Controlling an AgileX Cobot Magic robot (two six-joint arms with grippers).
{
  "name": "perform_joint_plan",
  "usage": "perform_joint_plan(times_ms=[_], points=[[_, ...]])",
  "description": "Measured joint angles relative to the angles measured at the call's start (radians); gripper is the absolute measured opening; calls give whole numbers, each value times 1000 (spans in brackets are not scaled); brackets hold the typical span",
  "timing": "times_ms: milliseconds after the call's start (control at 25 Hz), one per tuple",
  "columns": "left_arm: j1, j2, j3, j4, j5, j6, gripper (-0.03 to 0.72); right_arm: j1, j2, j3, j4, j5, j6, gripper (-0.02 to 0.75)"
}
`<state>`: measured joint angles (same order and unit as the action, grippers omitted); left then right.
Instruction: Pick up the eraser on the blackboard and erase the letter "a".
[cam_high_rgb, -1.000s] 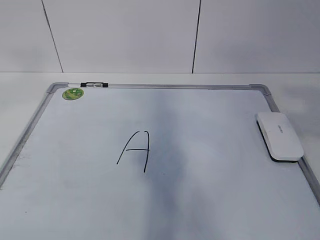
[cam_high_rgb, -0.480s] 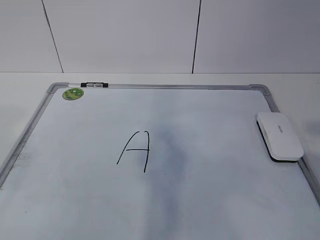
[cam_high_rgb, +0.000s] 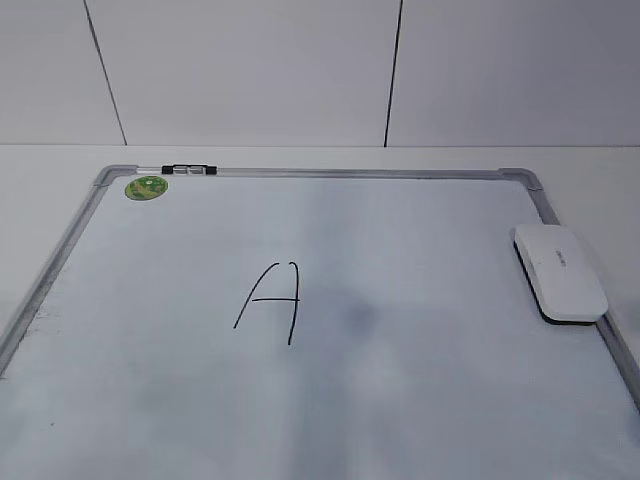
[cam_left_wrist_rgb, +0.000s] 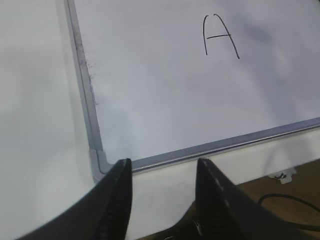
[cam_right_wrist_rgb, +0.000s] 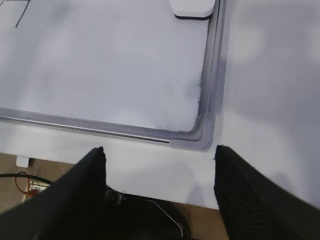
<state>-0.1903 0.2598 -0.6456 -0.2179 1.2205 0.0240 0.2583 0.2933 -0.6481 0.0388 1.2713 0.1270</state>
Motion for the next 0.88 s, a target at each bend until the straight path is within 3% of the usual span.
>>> perform_joint_plan(times_ms=[320, 600, 880], points=[[0, -62, 120, -1, -87, 18, 320, 0, -128, 109, -8, -10, -71, 540], [0, -62, 134, -1, -121, 45, 320, 0, -178, 126, -108, -82, -97, 540], [0, -62, 134, 7, -123, 49, 319, 0, -178, 145, -125, -115, -99, 540]])
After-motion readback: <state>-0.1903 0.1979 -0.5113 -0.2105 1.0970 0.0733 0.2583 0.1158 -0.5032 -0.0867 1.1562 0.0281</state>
